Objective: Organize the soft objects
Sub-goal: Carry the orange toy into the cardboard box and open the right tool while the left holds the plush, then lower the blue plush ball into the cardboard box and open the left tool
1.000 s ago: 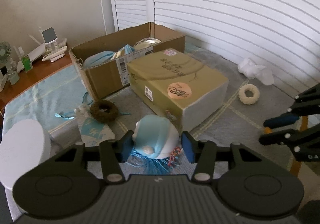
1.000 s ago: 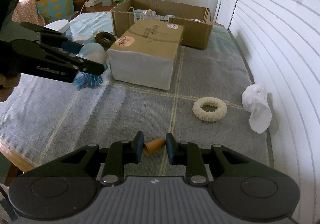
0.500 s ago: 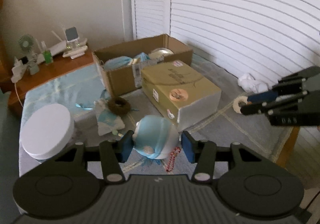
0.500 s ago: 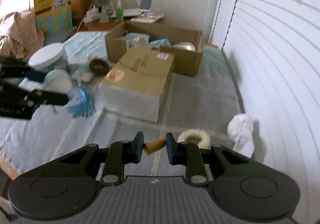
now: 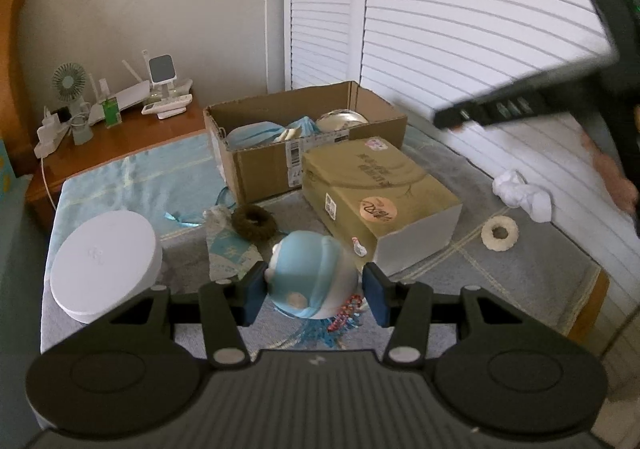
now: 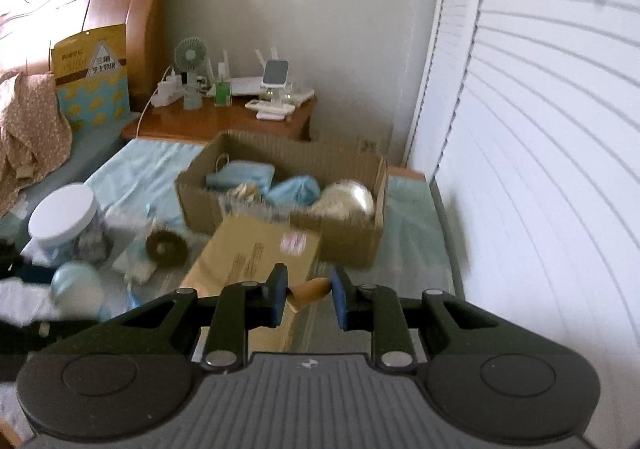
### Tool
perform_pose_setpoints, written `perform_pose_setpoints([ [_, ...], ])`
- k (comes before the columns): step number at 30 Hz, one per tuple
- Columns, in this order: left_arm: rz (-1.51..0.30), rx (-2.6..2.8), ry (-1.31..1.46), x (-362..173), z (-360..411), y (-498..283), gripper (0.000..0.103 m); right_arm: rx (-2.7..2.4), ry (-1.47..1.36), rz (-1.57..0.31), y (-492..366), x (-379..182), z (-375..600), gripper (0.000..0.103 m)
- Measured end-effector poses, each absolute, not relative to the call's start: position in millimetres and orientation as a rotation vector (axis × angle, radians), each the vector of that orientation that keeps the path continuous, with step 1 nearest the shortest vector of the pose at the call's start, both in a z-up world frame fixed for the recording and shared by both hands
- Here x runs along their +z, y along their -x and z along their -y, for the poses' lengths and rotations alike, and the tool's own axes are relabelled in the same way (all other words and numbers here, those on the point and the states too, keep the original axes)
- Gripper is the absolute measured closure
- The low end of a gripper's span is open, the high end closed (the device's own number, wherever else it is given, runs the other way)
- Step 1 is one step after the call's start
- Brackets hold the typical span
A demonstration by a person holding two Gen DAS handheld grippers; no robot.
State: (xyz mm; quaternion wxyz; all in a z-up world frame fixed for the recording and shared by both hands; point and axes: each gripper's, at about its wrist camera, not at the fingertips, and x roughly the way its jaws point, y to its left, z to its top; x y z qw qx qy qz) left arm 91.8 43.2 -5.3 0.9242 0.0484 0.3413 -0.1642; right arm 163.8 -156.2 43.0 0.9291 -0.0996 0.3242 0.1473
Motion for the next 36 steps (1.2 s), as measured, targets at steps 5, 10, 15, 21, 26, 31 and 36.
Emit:
perform_pose_setpoints([
  [5,-0.696,-0.321,-0.088,-5,-49,-98,0.052,0.335,0.229,-0.658,-203,49,142,0.075],
  [10,-0.695,-0.296,-0.082,-5,-54,-102,0.052,0.378,0.260,-0.671,-246,49,125,0.075],
  [15,-0.701,-0.270,-0.070,-6,-61,-107,0.052,0.393,0.270,-0.680,-279,46,111,0.075],
  [21,-0.711,-0.254,-0.067,-9,-66,-112,0.052,0.373,0.263,-0.690,-296,39,109,0.025],
  [26,-0.722,-0.254,-0.071,-9,-67,-116,0.052,0.381,0.208,-0.675,-273,39,124,0.002],
  [31,-0.735,-0.281,-0.077,-4,-65,-122,0.052,0.372,0.166,-0.653,-238,46,137,0.000],
  [36,-0.745,-0.317,-0.088,7,-60,-130,0.052,0.325,0.141,-0.653,-204,44,151,0.000],
])
